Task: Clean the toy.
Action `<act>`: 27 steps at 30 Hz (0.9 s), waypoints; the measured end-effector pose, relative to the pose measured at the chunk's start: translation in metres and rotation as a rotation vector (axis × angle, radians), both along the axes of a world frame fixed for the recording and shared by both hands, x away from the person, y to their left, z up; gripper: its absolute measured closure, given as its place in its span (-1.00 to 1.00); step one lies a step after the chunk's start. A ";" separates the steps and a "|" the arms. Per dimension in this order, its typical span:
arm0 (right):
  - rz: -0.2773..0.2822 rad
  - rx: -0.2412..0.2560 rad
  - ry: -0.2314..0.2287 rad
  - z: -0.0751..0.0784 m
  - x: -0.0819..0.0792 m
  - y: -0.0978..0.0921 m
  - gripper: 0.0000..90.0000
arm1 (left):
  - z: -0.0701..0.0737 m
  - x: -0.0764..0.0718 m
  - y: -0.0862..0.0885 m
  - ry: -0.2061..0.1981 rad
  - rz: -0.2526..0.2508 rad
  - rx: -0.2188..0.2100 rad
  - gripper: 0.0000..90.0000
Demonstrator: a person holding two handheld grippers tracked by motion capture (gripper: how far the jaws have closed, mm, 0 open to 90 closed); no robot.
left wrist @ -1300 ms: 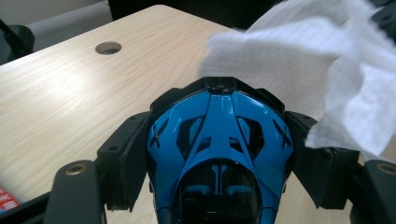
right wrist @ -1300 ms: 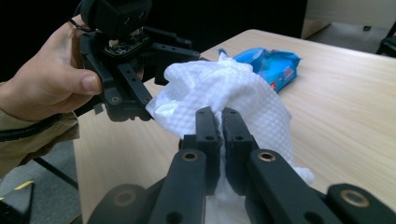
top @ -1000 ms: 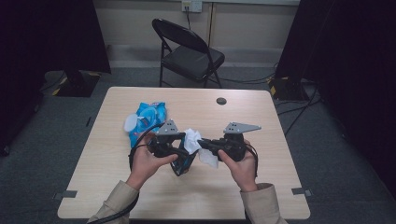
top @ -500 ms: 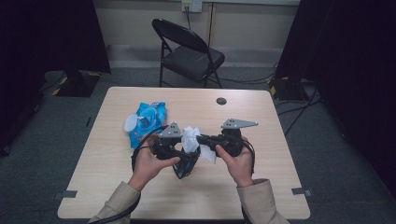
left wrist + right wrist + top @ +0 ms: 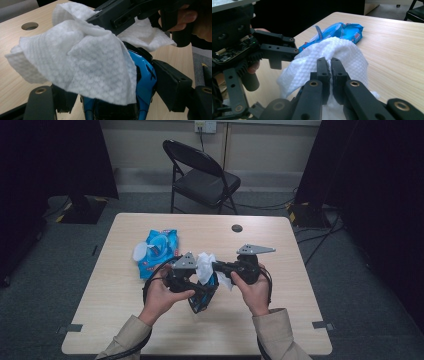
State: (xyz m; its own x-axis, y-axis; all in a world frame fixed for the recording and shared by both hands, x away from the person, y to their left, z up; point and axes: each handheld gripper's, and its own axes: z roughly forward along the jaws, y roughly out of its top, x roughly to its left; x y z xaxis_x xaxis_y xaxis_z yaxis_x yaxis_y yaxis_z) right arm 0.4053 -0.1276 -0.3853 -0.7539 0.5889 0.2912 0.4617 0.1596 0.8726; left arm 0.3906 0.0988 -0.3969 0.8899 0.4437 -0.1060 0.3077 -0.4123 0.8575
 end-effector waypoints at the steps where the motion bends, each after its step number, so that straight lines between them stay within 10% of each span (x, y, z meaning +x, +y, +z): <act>1: -0.006 0.000 -0.001 0.000 0.000 -0.002 0.95 | 0.000 0.000 0.001 -0.001 0.005 -0.001 -0.42; 14: -0.017 0.082 -0.038 0.005 -0.008 -0.042 0.95 | 0.003 0.010 0.024 -0.006 0.085 -0.020 -0.42; 27: 0.118 0.062 -0.035 -0.009 -0.019 -0.023 0.95 | 0.008 0.010 0.023 -0.022 0.086 -0.045 -0.42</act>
State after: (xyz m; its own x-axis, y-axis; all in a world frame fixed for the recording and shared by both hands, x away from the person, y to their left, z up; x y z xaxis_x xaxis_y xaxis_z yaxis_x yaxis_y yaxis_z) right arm 0.3864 -0.1501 -0.3938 -0.8271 0.4773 0.2966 0.4119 0.1557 0.8978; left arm 0.4010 0.1217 -0.3893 0.8511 0.5137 -0.1088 0.3214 -0.3457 0.8816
